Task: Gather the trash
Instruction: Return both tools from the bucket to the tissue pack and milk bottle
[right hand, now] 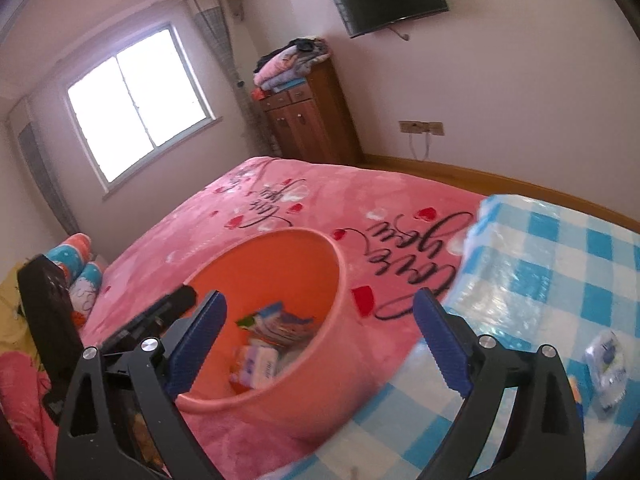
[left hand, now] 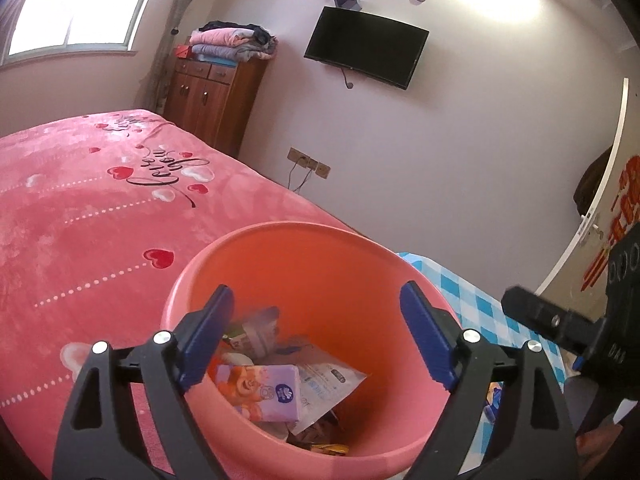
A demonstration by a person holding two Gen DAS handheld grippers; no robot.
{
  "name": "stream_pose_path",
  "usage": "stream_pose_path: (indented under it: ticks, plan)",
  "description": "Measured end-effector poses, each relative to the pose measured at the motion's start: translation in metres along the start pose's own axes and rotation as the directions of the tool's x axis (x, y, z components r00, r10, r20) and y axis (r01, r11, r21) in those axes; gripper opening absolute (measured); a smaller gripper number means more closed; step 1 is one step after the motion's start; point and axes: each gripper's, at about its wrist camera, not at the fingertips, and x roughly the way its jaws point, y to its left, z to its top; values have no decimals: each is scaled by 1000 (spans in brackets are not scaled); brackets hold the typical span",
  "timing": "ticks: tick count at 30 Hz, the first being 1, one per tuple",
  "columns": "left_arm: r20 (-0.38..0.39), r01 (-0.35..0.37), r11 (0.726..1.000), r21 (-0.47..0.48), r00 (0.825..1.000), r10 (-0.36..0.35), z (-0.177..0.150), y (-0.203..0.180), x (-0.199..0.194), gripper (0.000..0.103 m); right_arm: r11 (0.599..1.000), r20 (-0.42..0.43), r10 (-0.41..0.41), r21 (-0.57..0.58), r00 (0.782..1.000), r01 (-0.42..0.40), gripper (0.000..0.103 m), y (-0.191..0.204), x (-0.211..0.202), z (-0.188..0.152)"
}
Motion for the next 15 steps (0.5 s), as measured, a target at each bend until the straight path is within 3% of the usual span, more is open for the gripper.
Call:
stream_pose_path:
  ticks: [15]
  plan:
    - [9, 85, 995, 60, 996, -85, -8, -40, -16, 89, 985, 63, -162, -49, 985, 166, 93, -20, -43, -45]
